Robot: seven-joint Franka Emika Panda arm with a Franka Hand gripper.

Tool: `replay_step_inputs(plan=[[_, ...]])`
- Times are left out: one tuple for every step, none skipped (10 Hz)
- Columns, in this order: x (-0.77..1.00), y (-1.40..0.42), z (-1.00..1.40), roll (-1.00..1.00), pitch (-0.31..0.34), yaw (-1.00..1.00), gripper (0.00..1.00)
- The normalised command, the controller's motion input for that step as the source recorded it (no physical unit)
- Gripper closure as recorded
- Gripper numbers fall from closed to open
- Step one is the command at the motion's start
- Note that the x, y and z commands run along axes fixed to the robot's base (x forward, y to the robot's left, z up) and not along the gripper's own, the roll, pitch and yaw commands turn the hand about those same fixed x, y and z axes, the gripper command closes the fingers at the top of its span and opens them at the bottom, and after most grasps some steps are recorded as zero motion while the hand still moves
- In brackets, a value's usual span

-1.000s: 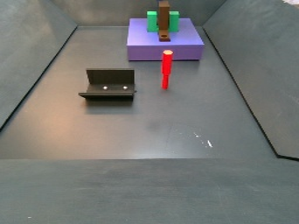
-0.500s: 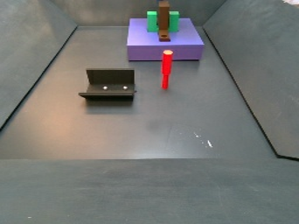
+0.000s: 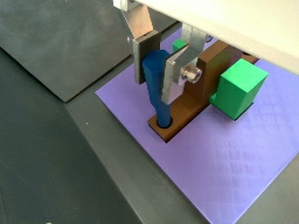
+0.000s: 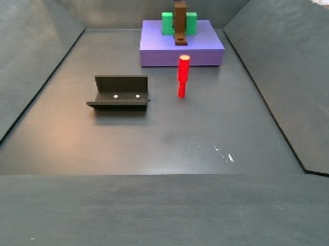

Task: Pick up the blue object. Move up. Place the blue object on the fixture. Regrasp the blue object. Move to above the board. Insert the blue object.
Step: Insert the blue object.

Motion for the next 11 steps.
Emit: replay_step_inputs(plan=[[0.08, 0.0, -0.15, 0.08, 0.0, 0.19, 1.0], [0.11, 0.0, -0.16, 0.08, -0.004, 0.23, 1.0], [0.13, 0.0, -0.17, 0.09, -0.006, 0.25, 1.0], [0.15, 0.0, -0.13, 0.12, 0.0, 0.25, 1.0], [0.13, 0.0, -0.16, 0.18, -0.037, 0.25, 1.0], [0.11, 0.0, -0.17, 0.21, -0.043, 0.25, 1.0], [0.06, 0.0, -0.17, 0.21, -0.043, 0.25, 1.0], [0.0, 0.0, -0.17, 0.21, -0.036, 0.21, 1.0], [0.0, -0.01, -0.23, 0.17, -0.051, 0.15, 1.0], [-0.02, -0.03, -0.26, 0.15, -0.109, 0.13, 1.0], [-0.07, -0.05, -0.25, 0.15, -0.129, 0.13, 1.0]])
